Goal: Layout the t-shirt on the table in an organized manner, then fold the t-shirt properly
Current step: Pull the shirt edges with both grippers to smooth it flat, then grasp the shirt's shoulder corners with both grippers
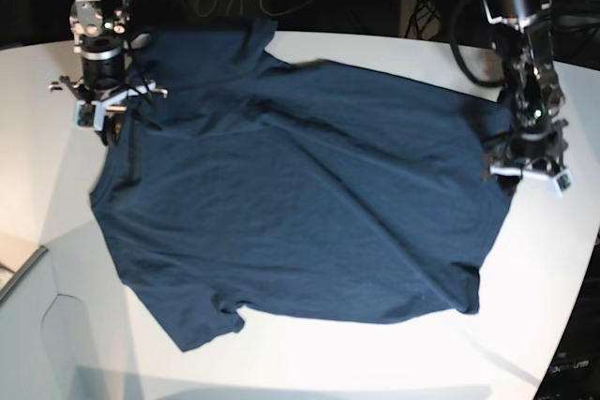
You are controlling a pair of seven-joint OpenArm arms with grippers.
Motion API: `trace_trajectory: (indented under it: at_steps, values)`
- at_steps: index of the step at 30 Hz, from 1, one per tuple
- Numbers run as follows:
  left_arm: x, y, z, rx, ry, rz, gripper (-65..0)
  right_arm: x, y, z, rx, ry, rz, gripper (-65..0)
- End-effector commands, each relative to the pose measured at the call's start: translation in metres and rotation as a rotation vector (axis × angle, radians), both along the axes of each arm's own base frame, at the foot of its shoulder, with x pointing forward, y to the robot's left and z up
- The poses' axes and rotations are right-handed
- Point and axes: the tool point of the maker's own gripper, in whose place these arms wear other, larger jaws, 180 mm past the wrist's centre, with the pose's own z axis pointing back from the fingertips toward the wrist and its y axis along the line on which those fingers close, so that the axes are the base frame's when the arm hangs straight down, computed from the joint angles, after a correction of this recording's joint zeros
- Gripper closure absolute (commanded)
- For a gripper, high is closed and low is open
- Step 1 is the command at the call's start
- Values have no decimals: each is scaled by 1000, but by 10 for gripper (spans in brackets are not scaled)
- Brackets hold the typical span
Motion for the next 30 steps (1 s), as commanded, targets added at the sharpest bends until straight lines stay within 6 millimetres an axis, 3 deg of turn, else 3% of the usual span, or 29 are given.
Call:
trace_trajectory:
  at_steps: [1,6,10,15,21,25,30]
  values:
    - [3,10,17,30,-50,3,-412,2,1,13,-9,-48,18,-96]
    - [-35,33,6,25,-12,58,-412,-15,6,19,-9,-42,32,-139]
    - [-50,46,2,32,7,93,-412,-28,6,17,-9,-22,32,-169]
    - [-52,39,-4,20,21,80,-409,-53,6,5,-8,36,33,-206]
    - [-62,16,-27,-7,81,35,-408,-75,11,-5,10,80,21,-211]
    - [-78,15,-51,-36,146,52,-408,-87,11,-9,11,106,20,-211]
    - [-84,15,-55,-40,160,55,-379,-94,11,-12,11,121,20,-211]
